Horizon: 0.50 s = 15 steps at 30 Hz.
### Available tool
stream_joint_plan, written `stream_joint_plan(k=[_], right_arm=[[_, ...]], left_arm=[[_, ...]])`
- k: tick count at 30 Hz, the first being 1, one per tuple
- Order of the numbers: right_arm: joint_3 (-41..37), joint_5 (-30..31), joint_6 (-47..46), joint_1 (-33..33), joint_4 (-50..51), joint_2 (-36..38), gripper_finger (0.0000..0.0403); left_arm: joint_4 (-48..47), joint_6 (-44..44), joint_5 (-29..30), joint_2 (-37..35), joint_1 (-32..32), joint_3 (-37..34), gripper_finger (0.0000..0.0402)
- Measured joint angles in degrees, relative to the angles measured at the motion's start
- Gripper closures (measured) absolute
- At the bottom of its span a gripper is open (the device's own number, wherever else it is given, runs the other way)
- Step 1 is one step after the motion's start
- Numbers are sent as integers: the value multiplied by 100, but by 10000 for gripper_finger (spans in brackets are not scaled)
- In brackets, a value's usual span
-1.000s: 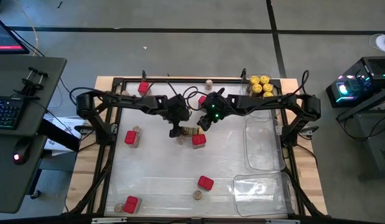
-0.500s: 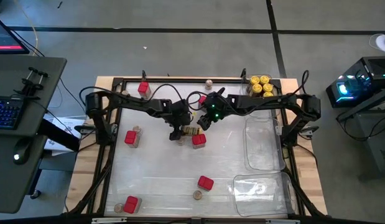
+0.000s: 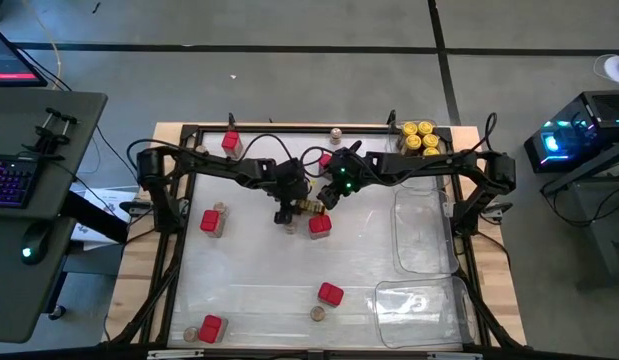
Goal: Sort spices by type
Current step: Put the yellow seasoning bottle into the top transparent bin
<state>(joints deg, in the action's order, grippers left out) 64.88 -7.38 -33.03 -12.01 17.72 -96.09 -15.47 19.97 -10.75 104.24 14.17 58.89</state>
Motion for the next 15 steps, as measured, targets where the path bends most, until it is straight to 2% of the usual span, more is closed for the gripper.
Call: stream_joint_plan(k=[8, 15], right_arm=[[-2, -5, -73, -39, 0, 15, 166], [-4, -13, -320, -464, -302, 588, 166]], left_arm=[[-189, 101, 37, -127, 51, -2, 209], [-731, -108, 68, -829, 744, 0, 209]])
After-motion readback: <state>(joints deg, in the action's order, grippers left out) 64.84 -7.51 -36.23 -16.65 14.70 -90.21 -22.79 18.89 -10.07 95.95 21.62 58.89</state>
